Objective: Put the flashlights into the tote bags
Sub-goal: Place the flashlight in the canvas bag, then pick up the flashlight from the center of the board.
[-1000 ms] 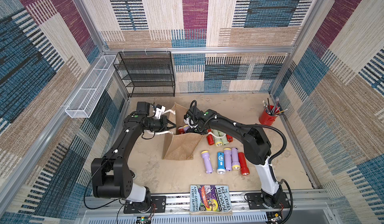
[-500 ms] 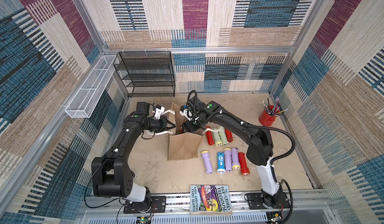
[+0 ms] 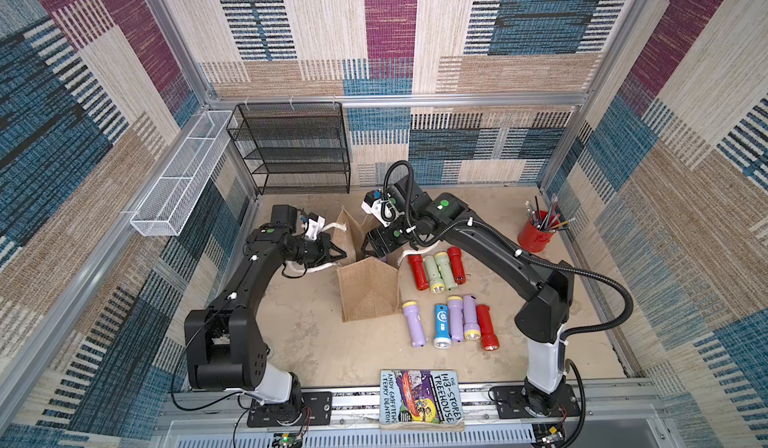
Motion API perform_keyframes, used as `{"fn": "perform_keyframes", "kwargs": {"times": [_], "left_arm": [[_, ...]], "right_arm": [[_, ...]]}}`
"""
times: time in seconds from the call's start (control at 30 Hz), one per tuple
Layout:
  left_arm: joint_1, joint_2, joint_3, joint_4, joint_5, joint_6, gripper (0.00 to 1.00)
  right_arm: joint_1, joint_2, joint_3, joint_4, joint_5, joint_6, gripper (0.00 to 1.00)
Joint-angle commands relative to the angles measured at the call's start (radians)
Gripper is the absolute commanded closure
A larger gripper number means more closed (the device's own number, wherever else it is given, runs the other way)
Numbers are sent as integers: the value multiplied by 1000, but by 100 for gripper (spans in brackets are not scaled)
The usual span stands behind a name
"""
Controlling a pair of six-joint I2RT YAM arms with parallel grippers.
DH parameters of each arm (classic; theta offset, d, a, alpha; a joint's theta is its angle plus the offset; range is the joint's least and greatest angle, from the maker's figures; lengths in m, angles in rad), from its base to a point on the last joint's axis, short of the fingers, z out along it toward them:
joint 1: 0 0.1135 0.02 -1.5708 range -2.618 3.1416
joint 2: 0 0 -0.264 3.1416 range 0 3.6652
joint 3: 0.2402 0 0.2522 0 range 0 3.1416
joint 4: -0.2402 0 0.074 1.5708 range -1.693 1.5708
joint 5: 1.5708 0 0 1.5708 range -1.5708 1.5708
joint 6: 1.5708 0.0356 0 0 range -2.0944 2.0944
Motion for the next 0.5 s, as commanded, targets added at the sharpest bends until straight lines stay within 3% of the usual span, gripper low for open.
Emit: {"fn": "perform_keyframes", "kwargs": {"times": [0.0, 0.2, 0.47], "left_arm": [[2, -4, 6, -24, -37, 20, 98], [2, -7, 12, -28, -38, 27, 98], [2, -7, 10, -27, -25, 29, 98]], "right_arm": [[-3, -82, -73, 170, 38, 46, 22], [-70, -269, -289, 354, 53, 67, 22], [-365, -585, -665, 355, 93, 246, 23]]}}
